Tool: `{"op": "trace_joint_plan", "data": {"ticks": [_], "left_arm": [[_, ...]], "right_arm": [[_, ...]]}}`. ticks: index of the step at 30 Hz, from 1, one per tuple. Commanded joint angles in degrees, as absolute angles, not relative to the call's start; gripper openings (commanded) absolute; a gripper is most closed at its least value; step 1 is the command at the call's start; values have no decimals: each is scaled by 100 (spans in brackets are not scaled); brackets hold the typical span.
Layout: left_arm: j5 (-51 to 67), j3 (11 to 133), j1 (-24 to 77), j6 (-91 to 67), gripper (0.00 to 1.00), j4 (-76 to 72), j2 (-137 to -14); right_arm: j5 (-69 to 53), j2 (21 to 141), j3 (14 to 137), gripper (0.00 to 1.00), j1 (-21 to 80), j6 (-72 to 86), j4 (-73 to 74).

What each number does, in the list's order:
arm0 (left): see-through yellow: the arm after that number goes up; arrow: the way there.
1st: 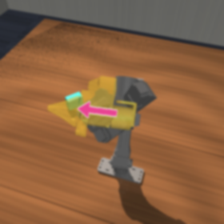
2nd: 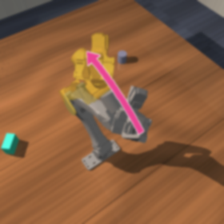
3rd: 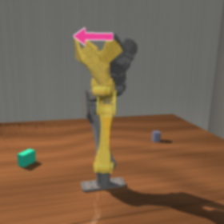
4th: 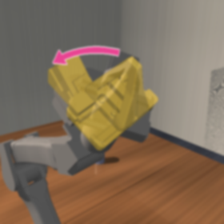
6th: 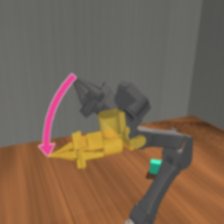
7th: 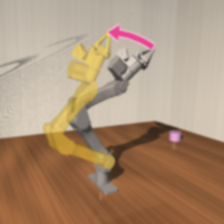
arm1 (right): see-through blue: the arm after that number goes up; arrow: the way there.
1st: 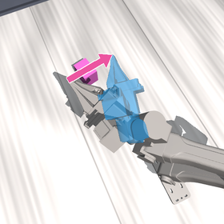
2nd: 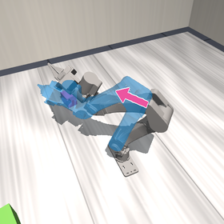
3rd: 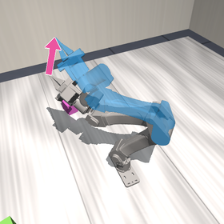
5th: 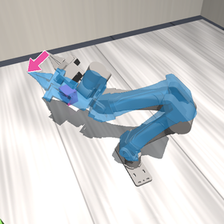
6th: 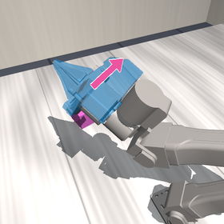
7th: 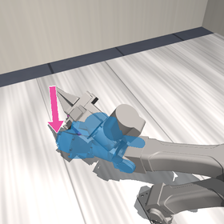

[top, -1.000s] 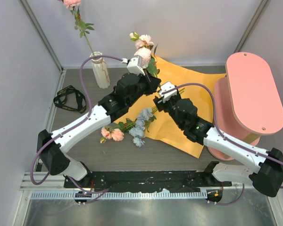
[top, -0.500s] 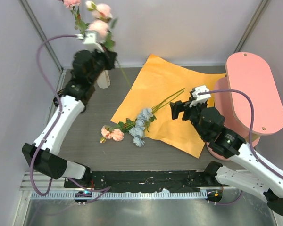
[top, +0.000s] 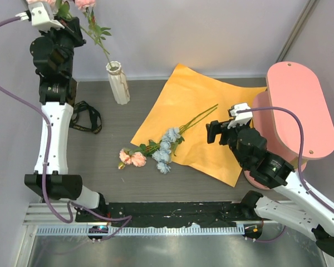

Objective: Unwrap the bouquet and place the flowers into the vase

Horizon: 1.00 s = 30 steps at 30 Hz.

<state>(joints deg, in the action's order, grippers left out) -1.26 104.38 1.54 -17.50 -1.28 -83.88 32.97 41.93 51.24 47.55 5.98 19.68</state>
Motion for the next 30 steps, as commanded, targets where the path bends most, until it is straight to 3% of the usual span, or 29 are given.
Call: {"op": "trace_joint_plan", "data": {"ticks": [1,22,30], "left_arm": [[-18,10924,26,-1434,0,-316,-8859],[238,10512,96,-1397,0,-589,-9843],[202,10450,211,-1213,7,-457,-10274]], "right_arm": [[3182,4228,5397,94,4773,835,1986],[3269,4228,5238,94,4772,817,1969],[3199,4175,5115,94,4772,914,1934]]}}
